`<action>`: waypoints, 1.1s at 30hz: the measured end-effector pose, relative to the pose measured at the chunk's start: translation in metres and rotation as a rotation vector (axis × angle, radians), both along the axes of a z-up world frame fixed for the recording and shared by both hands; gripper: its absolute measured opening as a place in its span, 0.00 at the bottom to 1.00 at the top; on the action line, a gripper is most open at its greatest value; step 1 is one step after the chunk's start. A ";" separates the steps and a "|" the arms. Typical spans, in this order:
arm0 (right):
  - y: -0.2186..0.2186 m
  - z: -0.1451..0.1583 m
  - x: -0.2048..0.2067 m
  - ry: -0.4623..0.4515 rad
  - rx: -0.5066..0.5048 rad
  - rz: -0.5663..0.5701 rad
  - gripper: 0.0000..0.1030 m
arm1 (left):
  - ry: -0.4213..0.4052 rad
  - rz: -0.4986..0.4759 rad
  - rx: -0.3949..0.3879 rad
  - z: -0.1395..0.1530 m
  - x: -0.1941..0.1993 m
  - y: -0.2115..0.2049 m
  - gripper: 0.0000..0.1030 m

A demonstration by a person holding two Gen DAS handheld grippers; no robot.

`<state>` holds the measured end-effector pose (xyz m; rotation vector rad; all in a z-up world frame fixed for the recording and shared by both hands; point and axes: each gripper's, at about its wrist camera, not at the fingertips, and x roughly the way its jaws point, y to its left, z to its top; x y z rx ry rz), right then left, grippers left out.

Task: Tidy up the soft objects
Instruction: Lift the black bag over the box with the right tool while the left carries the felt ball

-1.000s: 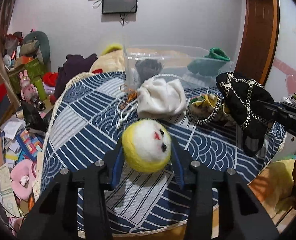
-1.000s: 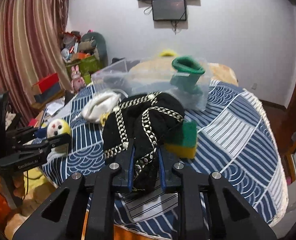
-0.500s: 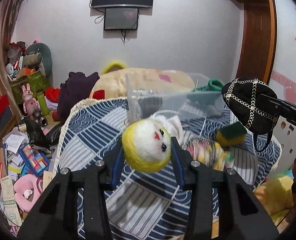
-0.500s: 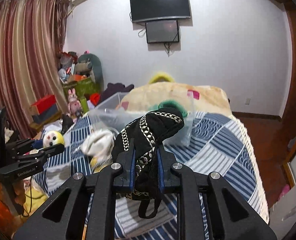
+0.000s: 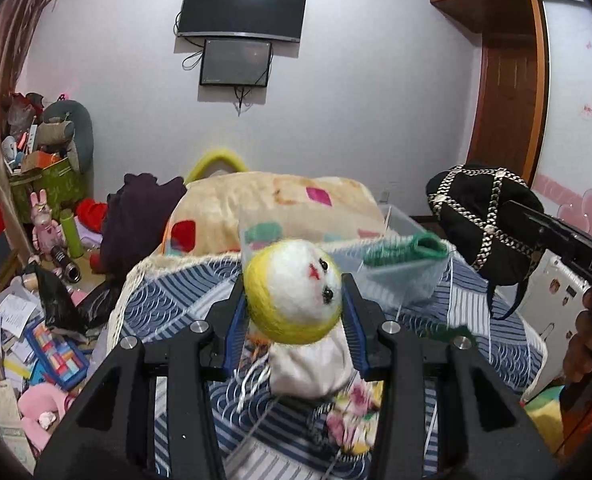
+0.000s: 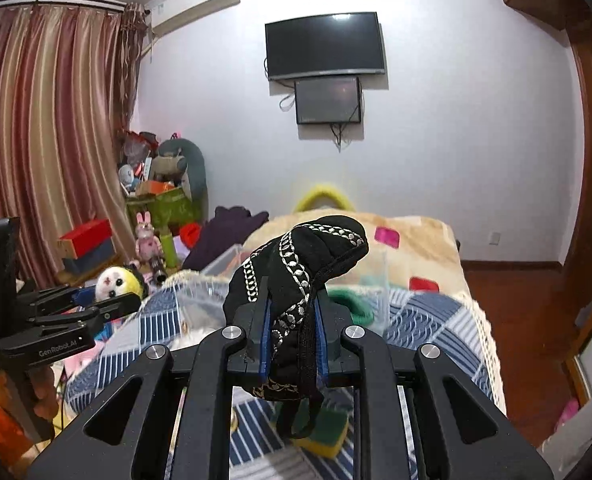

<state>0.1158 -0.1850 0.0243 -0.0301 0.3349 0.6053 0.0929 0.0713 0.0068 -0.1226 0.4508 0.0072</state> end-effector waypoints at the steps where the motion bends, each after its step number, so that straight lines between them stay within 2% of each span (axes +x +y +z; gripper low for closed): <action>1: 0.001 0.003 0.003 -0.007 0.002 0.001 0.15 | -0.005 -0.003 -0.002 0.004 0.005 0.001 0.42; 9: 0.022 0.015 0.024 -0.036 0.002 -0.002 0.15 | -0.021 0.005 0.019 0.019 0.036 0.002 0.42; 14: 0.032 0.011 0.035 -0.035 -0.032 -0.009 0.15 | 0.009 0.013 -0.002 0.019 0.062 0.008 0.42; 21: 0.045 -0.002 0.055 0.002 -0.075 -0.012 0.15 | 0.100 0.008 -0.044 0.002 0.099 0.019 0.42; 28: 0.060 -0.019 0.076 0.059 -0.141 0.003 0.15 | 0.175 0.029 -0.033 -0.019 0.127 0.023 0.42; 33: 0.069 -0.032 0.090 0.108 -0.210 0.007 0.15 | 0.198 0.020 -0.023 -0.026 0.139 0.021 0.42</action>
